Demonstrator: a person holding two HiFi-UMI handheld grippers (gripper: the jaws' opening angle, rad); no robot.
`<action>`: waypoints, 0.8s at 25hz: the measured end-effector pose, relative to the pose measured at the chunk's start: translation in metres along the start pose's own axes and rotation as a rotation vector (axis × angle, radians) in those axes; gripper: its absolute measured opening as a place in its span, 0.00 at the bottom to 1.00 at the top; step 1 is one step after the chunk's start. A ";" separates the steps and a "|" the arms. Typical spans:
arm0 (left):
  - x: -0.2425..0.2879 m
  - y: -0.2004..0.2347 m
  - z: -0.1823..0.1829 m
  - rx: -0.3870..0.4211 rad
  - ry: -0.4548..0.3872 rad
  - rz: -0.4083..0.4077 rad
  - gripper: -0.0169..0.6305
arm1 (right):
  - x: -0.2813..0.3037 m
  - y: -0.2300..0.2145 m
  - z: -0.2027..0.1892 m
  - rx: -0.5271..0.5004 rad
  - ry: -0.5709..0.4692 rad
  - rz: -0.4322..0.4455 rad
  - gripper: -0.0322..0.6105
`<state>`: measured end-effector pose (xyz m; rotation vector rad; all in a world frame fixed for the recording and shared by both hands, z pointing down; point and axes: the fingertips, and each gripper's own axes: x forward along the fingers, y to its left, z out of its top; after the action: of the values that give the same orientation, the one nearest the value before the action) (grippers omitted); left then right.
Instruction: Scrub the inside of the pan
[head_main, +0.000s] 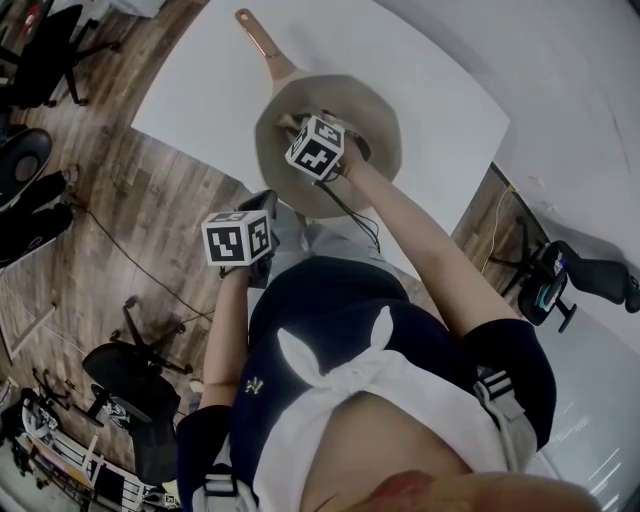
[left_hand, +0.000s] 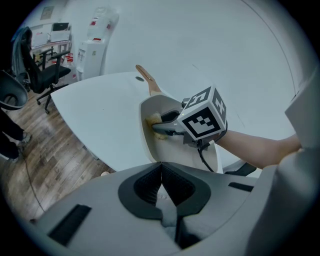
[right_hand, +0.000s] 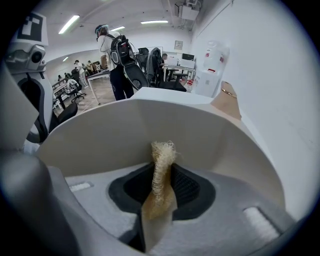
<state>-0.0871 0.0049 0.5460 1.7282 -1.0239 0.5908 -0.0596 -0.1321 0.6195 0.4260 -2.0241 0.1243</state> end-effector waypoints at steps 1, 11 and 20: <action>0.000 0.000 0.001 0.001 -0.002 0.001 0.03 | 0.000 -0.003 -0.001 0.004 0.007 -0.012 0.20; 0.002 -0.002 -0.004 -0.003 -0.001 -0.012 0.03 | -0.010 -0.035 -0.017 0.102 0.039 -0.110 0.20; -0.002 0.004 0.001 0.004 -0.014 -0.011 0.03 | -0.013 -0.049 -0.031 0.226 0.092 -0.137 0.20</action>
<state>-0.0916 0.0041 0.5465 1.7429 -1.0233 0.5746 -0.0109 -0.1667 0.6178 0.6877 -1.8903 0.2845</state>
